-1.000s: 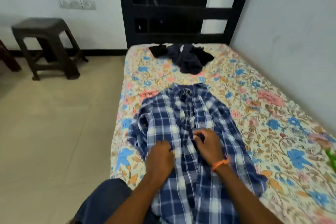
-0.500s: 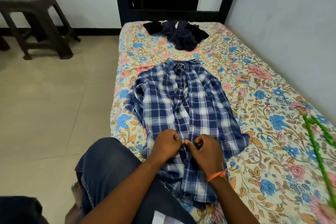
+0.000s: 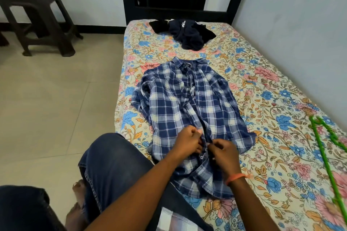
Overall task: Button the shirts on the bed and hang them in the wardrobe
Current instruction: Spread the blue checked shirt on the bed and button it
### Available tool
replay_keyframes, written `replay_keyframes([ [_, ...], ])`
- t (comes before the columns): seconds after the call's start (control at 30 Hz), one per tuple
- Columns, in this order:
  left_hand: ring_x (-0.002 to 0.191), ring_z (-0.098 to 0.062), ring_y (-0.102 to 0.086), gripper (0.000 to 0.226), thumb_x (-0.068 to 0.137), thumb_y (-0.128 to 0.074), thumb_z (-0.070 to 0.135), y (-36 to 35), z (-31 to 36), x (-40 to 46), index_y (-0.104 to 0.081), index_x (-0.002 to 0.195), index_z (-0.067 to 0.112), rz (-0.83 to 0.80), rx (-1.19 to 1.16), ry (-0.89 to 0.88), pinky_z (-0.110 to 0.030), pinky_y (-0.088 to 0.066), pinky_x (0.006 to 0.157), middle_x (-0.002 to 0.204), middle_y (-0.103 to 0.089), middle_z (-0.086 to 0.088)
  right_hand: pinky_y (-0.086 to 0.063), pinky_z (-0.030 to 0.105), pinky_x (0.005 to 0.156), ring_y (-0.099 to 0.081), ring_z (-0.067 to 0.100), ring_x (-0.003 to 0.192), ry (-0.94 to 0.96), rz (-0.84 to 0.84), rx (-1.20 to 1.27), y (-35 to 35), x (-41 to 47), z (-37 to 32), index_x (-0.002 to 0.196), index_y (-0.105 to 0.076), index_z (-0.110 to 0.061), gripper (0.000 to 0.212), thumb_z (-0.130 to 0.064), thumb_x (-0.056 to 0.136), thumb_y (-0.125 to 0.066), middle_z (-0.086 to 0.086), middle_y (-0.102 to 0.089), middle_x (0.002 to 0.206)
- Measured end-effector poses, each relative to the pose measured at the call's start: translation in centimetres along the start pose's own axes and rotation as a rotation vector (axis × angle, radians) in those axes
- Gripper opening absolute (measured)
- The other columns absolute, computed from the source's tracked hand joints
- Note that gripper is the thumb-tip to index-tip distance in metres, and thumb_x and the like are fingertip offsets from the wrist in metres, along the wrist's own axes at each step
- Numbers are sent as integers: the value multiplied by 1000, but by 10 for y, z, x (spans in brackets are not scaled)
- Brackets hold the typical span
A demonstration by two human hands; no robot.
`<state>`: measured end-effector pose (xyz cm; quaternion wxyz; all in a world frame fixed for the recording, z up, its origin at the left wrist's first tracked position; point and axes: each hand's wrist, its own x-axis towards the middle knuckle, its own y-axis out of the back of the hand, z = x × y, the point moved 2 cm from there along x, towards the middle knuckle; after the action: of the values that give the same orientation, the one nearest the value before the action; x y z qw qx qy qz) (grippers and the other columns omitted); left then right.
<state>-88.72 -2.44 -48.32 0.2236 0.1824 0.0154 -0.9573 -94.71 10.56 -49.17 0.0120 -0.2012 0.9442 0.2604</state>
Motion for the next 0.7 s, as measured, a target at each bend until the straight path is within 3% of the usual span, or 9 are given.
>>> replay_keyframes([
  [0.07,58,-14,-55,14,103,-47,12,-12,-1,0,-57,96,7,-116,-86,57,-27,-49,57,77,-60,-8,-52,38,68,-64,24,67,-131,25,221,8,-4,10,74,-74,-9,14,-2,85,-69,13,-72,72],
  [0.13,64,-14,-60,16,100,-48,1,-20,-3,0,-62,94,8,-228,-160,103,-27,-56,64,79,-63,-7,-56,40,74,-68,27,73,-258,61,411,19,-9,22,84,-73,-3,4,0,84,-70,17,-74,82],
  [0.2,73,-17,-68,14,95,-55,-5,-24,-8,0,-65,95,6,-287,-183,101,-30,-61,74,82,-67,-8,-59,39,71,-70,27,73,-408,42,632,27,-13,30,92,-69,2,8,0,85,-70,17,-73,83],
  [0.27,73,-18,-70,12,90,-63,-7,-27,-14,-1,-67,96,2,-252,-183,67,-29,-61,73,81,-68,-11,-61,37,63,-69,27,73,-502,-10,789,29,-16,33,97,-65,4,12,2,86,-66,16,-71,82],
  [0.33,66,-16,-70,10,86,-68,-7,-29,-20,-2,-67,92,1,-132,-150,18,-26,-61,67,77,-68,-11,-60,34,62,-67,26,75,-532,-53,828,24,-17,33,97,-63,4,11,7,87,-61,15,-70,82],
  [0.47,60,-16,-69,11,79,-78,0,-26,-24,-3,-69,86,-2,35,-112,-55,-25,-59,57,69,-69,-10,-52,43,90,-66,28,84,-527,-73,845,12,-16,33,98,-65,3,13,7,87,-61,18,-70,90],
  [0.7,59,-29,-67,12,87,-73,13,-26,-16,-9,-71,85,2,12,66,-149,-36,-58,56,75,-71,-17,-59,40,68,-70,28,77,-393,-13,541,24,-24,13,92,-68,-2,5,-1,90,-63,17,-74,86],
])
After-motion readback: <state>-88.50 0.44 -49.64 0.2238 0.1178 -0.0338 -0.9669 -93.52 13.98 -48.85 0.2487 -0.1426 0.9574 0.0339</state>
